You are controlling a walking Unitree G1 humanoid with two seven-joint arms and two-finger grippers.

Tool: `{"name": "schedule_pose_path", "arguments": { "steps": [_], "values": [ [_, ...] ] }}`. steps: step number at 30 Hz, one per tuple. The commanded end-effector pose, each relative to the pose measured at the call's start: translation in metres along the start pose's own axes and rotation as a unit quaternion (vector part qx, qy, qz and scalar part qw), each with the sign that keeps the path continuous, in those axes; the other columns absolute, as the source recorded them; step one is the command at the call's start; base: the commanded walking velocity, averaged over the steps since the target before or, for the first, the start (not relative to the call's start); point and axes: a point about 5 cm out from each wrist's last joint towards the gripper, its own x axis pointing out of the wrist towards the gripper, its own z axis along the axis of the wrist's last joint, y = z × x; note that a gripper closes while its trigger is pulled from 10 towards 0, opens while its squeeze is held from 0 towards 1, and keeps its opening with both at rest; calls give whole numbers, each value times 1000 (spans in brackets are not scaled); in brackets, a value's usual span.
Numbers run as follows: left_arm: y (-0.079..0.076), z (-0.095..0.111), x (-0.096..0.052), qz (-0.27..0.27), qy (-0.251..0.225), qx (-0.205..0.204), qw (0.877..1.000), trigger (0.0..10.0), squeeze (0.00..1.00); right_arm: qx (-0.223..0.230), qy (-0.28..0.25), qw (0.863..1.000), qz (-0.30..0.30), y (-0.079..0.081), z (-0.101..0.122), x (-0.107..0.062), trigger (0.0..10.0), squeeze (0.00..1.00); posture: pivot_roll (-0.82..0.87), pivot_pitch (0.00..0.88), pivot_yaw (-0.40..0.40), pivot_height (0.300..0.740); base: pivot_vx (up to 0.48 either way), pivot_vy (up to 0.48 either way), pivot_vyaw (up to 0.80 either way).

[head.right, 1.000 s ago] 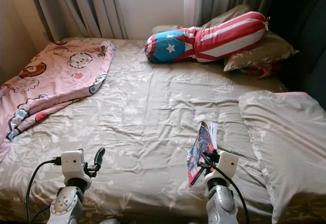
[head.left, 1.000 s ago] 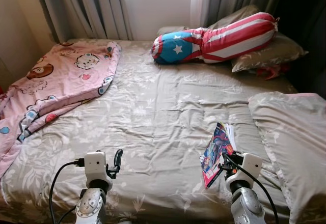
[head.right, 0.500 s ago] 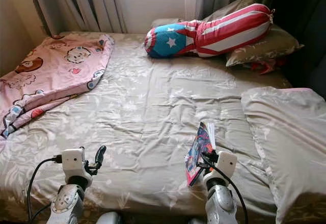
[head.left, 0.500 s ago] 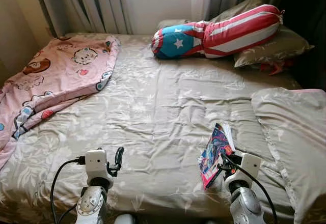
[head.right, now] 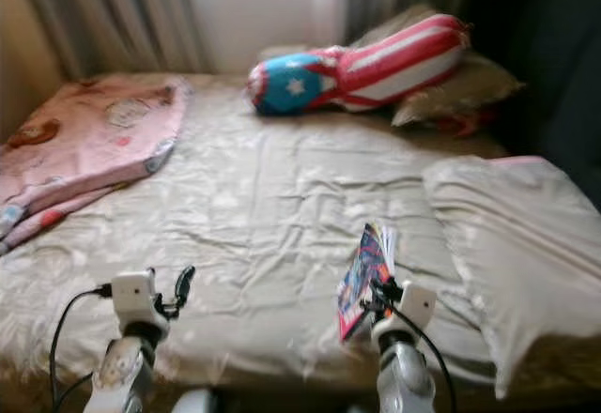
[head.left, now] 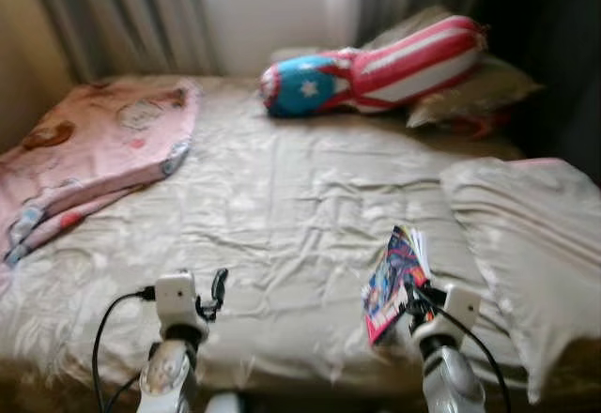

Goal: Clean up the room

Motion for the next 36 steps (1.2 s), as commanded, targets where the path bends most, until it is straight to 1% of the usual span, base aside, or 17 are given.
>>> {"name": "schedule_pose_path", "arguments": {
  "steps": [1, 8, 10, 11, 12, 21, 29, 31, 32, 33, 34, 36],
  "values": [
    [1, 1, 1, -1, 0, 4, 1000, 10000, 0, 3, -23, 999, 22, 9, 9, 4, 10000, 0, -6, 0, -5, 648, 277, 0, 0],
    [0, 3, 1, -3, -2, 5, 1000, 10000, 0, 23, -26, 998, 60, 18, 12, 6, 10000, 0, -4, 0, -2, 648, 294, 0, 0],
    [1, 4, 1, -3, -4, 7, 1000, 10000, 0, 42, -35, 996, 76, 22, 17, 9, 10000, 0, -3, 0, 0, 648, 306, 0, 0],
    [1, 4, 1, -3, -4, 7, 1000, 10000, 0, 42, -35, 996, 76, 22, 17, 9, 10000, 0, -3, 0, 0, 648, 307, 0, 0],
    [1, 4, 1, -3, -4, 8, 1000, 10000, 0, 52, -36, 995, 81, 23, 19, 11, 10000, 0, -3, 0, 2, 648, 319, 0, 0],
    [6, 4, -4, -4, -4, 16, 1000, 10000, 0, 51, -26, 995, 81, 22, 29, 27, 10000, 0, 21, 0, 12, 648, 341, 0, 0],
    [8, 6, -8, -11, -3, 26, 1000, 10000, 0, 43, -9, 996, 84, 25, 31, 36, 10000, 0, 40, 0, 21, 648, 363, 0, 0],
    [9, 7, -9, -10, -3, 26, 1000, 10000, 0, 64, -9, 995, 76, 24, 32, 38, 10000, 0, 47, 0, 23, 648, 364, 0, 0],
    [10, 7, -10, -10, -3, 28, 1000, 10000, 0, 82, -10, 994, 70, 23, 33, 39, 10000, 0, 59, 0, 25, 648, 255, 0, 0],
    [11, 7, -12, -13, 1, 33, 999, 10000, 0, 115, -9, 992, 59, 22, 35, 43, 10000, 0, 70, 4, 28, 648, 0, 0, 0],
    [12, 8, -13, -14, 1, 35, 999, 10000, 0, 126, -7, 990, 57, 22, 37, 45, 10000, 0, 70, 4, 28, 648, 0, 0, 0],
    [17, 8, -19, -13, 3, 38, 999, 10000, 0, 128, 2, 989, 68, 27, 38, 48, 10000, 0, 103, 25, 40, 648, 0, 0, 0]
  ]
}}
